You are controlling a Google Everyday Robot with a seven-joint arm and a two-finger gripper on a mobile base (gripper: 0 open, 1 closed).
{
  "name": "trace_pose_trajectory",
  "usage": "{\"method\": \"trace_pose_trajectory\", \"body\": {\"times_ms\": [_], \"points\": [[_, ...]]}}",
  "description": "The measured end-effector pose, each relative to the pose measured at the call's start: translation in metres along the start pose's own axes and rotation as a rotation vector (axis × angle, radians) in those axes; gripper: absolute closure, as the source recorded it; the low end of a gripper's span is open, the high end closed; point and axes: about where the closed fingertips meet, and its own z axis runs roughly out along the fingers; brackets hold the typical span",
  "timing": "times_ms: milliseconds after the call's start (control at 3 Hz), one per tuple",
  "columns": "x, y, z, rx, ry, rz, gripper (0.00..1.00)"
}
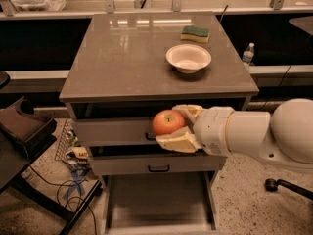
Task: Place apple into bottom drawer
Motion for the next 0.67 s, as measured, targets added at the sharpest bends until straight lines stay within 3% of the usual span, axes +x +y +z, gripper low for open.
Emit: {"method": "trace_pose_trajectory", "body": {"times_ms": [667], "points": [[0.007, 0.004, 0.013, -0.004, -0.011, 0.014, 1.0]]}}
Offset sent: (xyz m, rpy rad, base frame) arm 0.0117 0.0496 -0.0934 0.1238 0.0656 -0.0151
